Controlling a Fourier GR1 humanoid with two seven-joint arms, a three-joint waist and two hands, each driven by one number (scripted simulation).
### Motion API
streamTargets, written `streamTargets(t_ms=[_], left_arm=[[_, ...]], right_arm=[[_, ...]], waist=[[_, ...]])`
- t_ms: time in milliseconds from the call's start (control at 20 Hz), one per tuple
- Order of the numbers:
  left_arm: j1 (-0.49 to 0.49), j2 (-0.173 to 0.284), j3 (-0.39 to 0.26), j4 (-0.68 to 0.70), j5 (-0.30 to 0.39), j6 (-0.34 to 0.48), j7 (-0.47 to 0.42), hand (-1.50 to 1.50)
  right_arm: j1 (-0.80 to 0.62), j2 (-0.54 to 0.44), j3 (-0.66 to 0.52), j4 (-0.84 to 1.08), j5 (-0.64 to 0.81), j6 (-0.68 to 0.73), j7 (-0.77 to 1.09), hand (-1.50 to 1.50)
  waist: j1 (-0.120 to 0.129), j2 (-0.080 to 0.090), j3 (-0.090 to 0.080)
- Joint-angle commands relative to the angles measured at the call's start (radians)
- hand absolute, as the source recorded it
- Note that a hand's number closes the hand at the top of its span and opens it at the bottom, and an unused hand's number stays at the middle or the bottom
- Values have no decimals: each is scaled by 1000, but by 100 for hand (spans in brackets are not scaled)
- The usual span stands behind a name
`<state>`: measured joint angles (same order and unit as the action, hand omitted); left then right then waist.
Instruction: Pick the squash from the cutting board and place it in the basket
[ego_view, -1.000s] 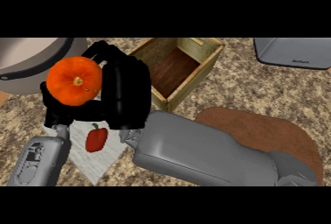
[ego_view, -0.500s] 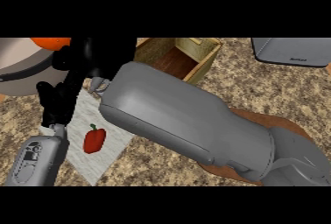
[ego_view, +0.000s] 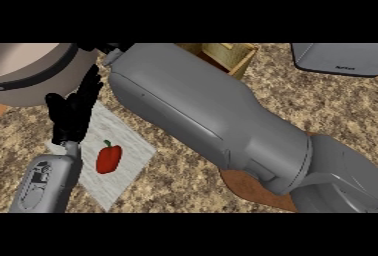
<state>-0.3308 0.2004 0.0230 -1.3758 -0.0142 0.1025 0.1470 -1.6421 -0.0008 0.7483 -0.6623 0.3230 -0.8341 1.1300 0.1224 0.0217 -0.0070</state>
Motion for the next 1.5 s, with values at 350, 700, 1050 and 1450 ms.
streamTargets(t_ms=[350,700,1050,1450], left_arm=[[43,7,15,-34,16,-15,-17,0],[34,19,20,-74,15,-12,42,0],[66,36,50,-51,15,-11,2,0],[72,38,63,-35,22,-21,-20,0]], right_arm=[[1,1,27,157,-143,26,-19,150],[75,1,-19,166,-233,1,-168,150],[63,-4,211,309,-62,259,-281,150],[-17,1,284,374,25,382,-337,150]], waist=[[-6,2,2],[-34,-2,5],[-58,-5,-3],[-59,-4,4]])
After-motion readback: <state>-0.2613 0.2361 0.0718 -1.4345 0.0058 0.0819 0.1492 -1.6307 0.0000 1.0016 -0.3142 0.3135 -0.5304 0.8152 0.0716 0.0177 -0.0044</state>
